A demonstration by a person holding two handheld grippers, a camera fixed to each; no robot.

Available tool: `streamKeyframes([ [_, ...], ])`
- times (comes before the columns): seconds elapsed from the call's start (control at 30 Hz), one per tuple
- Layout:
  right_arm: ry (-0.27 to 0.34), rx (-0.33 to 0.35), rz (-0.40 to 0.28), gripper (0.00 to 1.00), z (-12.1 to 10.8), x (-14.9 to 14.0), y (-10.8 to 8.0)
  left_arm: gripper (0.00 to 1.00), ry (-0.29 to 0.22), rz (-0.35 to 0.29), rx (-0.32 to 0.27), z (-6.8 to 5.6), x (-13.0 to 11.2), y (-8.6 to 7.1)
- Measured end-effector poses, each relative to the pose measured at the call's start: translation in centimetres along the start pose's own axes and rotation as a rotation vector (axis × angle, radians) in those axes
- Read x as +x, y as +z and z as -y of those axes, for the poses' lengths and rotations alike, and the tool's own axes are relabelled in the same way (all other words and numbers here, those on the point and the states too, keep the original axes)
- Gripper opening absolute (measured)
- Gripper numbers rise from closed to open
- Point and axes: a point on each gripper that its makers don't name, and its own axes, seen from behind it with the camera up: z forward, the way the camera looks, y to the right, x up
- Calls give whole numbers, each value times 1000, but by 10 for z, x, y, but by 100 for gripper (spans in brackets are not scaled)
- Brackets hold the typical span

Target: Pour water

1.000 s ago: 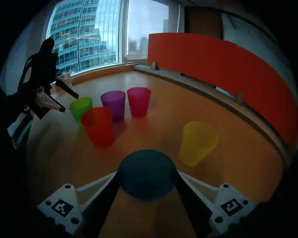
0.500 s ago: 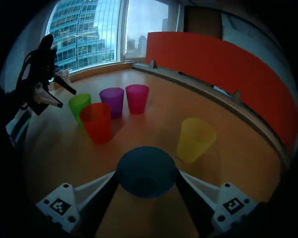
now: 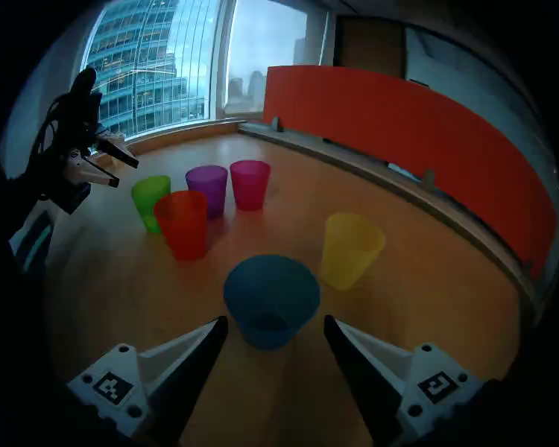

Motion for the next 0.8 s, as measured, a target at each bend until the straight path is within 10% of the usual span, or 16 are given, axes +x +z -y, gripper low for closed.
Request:
streamKeyframes([
  [0.8, 96, -281, -189, 100, -37, 31, -79, 100, -31, -269, 254, 37, 64, -56],
])
